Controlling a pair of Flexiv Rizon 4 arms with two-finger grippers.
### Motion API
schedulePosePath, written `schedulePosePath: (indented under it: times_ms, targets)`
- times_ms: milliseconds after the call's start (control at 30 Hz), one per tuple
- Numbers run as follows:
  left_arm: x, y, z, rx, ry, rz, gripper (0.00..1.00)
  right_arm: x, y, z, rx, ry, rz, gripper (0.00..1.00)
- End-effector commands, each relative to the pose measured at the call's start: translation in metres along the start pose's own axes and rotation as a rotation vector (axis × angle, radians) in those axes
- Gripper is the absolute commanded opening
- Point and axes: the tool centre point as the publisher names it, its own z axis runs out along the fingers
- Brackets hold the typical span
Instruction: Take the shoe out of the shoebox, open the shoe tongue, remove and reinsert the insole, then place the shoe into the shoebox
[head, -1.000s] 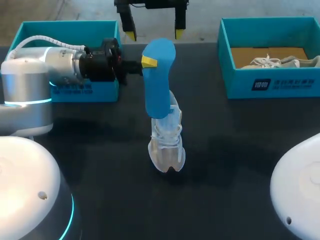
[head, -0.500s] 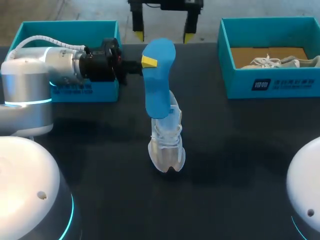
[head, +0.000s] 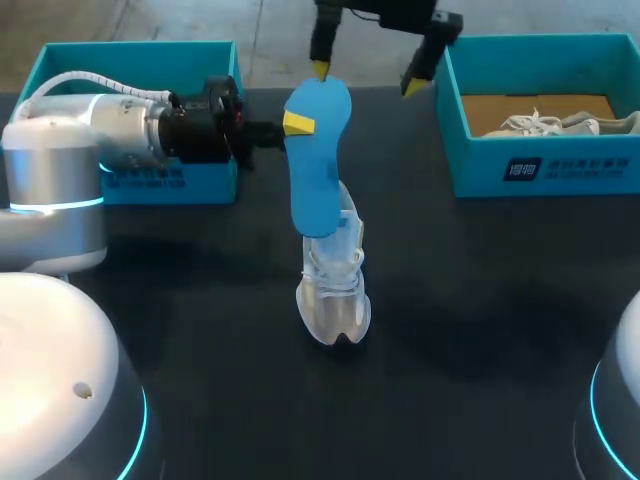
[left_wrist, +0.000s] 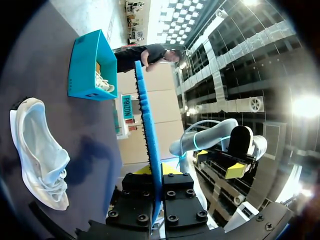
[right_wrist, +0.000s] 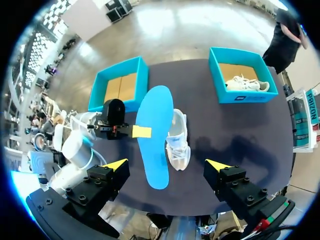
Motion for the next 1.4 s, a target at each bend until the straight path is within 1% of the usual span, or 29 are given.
schedulePosePath:
  times_ms: [33,100,267,467,633,733,1100,1267,1400]
  targets:
    - [0.001,0.001,0.0,0.0,-0.004,0.0,0.0,-0.018,-0.005,0.006,-0.012,0.422,0.023,1.0]
    - [0.001,0.001,0.0,0.0,-0.004,0.0,0.0,-0.023,-0.007,0.009,-0.01,0.472,0.03,1.0]
    - [0.001,0.001,0.0,0.0,-0.004,0.0,0.0,-0.037,-0.011,0.019,-0.051,0.674,0.043,1.0]
    - [0.001,0.001,0.0,0.0,-0.004,0.0,0.0,-0.047,-0.011,0.032,-0.06,0.818,0.01,1.0]
    - [0.001,0.001,0.0,0.0,-0.004,0.0,0.0,-0.051,-0.01,0.038,-0.042,0.865,0.005,1.0]
    - [0.001,0.001,0.0,0.0,-0.004,0.0,0.0,-0.054,-0.008,0.042,-0.033,0.921,0.001,1.0]
    - [0.001,0.001,0.0,0.0,-0.004,0.0,0.0,-0.065,-0.002,0.055,0.003,1.003,-0.004,1.0]
    - [0.001,0.001,0.0,0.0,-0.004,0.0,0.0,-0.067,0.0,0.065,0.036,1.08,-0.012,1.0]
    - [0.001,0.001,0.0,0.0,-0.004,0.0,0.0,-0.067,0.001,0.067,0.057,1.082,-0.012,1.0]
